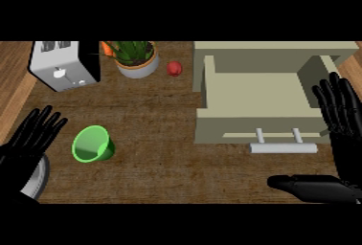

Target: Pick up the cup, place it into the drawer and close the drawer

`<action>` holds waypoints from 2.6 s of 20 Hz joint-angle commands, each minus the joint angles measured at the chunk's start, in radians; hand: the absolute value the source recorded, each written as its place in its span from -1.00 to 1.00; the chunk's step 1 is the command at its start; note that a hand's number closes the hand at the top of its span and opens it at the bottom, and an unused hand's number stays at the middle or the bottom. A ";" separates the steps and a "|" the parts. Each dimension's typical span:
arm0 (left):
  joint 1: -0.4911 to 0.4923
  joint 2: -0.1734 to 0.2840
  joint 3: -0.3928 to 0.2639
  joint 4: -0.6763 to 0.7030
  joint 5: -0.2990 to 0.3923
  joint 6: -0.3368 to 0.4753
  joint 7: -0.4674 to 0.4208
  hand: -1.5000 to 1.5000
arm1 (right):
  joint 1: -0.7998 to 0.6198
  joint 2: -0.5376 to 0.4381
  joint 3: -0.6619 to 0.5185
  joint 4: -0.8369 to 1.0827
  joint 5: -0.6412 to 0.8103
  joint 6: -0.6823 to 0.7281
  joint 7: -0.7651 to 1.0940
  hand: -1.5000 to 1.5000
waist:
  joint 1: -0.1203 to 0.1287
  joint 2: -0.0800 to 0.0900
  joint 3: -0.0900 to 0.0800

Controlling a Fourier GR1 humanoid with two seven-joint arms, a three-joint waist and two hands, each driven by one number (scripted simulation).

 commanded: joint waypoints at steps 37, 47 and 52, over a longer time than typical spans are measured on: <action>-0.492 0.032 0.017 1.360 -0.574 0.137 -0.921 -1.00 | -0.041 0.009 -0.043 0.067 -0.014 0.073 -0.045 -1.00 | -0.029 0.010 -0.004; -0.553 0.056 0.022 1.395 -0.564 0.083 -0.924 -1.00 | -0.070 0.009 -0.049 0.105 -0.033 0.087 -0.037 -1.00 | -0.029 0.013 -0.005; -0.534 0.035 0.009 1.392 -0.563 0.036 -0.954 -1.00 | -0.088 -0.007 -0.064 0.081 -0.046 0.092 -0.006 -1.00 | -0.029 0.012 -0.006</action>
